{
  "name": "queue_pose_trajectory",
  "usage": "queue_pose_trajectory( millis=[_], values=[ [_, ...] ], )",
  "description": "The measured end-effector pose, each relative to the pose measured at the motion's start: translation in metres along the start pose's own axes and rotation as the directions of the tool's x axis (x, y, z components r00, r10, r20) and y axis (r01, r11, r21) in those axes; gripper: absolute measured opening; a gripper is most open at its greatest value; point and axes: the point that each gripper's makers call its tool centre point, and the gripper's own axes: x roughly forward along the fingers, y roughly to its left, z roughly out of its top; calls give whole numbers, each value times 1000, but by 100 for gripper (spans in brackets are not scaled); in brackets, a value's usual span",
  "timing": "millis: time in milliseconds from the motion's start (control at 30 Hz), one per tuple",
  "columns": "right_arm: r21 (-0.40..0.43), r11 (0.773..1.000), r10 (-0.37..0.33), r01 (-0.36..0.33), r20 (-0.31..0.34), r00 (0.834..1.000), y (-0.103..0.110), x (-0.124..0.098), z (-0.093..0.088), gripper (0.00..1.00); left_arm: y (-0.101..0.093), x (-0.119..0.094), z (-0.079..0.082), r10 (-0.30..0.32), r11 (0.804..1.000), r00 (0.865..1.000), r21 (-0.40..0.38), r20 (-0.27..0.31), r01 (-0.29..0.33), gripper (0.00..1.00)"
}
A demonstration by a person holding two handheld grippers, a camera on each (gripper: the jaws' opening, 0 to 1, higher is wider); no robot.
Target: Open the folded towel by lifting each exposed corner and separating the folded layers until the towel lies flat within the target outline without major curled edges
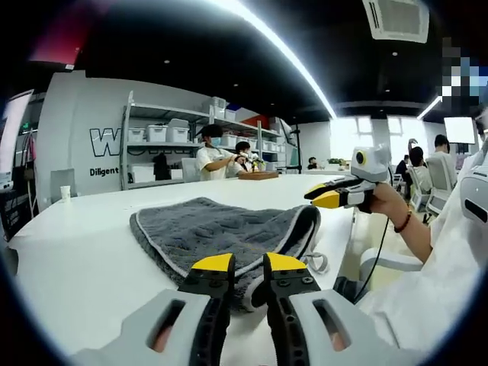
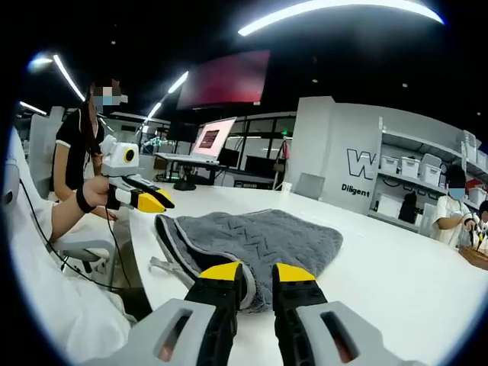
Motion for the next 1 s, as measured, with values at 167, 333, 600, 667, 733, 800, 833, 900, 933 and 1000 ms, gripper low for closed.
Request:
queue_pose_trajectory(
  millis=[167, 333, 600, 667, 733, 800, 833, 900, 933, 1000],
  values=[
    [-7, 1000, 8, -8, -2, 1000, 3, 4, -2, 10, -7, 3, -4, -30, 1000, 1000, -8, -10, 30, 17],
    [-4, 998, 64, -64, -18, 998, 17, 6, -4, 10, -24, 4, -14, -93, 996, 994, 9, -59, 94, 18],
    [-47, 997, 57, -64, -146, 988, 18, 8, -28, 5, -17, 1, -34, -83, 995, 987, 40, -141, 90, 12],
    [-31, 997, 71, -76, -134, 988, 19, 6, -26, 3, -15, 1, -35, -69, 995, 987, 58, -147, 78, 11],
    [-45, 996, 66, -73, -151, 986, 18, 5, -28, 2, -15, 1, -40, -70, 995, 983, 54, -168, 80, 11],
    [-49, 996, 66, -75, -163, 984, 19, 4, -31, 2, -15, 1, -41, -67, 995, 983, 59, -170, 78, 9],
    [-46, 996, 68, -76, -166, 984, 19, 4, -31, 1, -14, 1, -42, -65, 995, 983, 65, -173, 77, 8],
    [-47, 996, 71, -80, -169, 983, 20, 3, -32, 0, -14, 0, -43, -61, 995, 982, 65, -180, 74, 6],
    [-57, 995, 70, -81, -175, 982, 20, 1, -33, 0, -15, 0, -43, -71, 994, 981, 66, -181, 84, 6],
    [-51, 995, 73, -83, -180, 981, 19, -1, -35, 0, -14, -1, -43, -69, 994, 980, 69, -184, 83, 5]
  ],
)
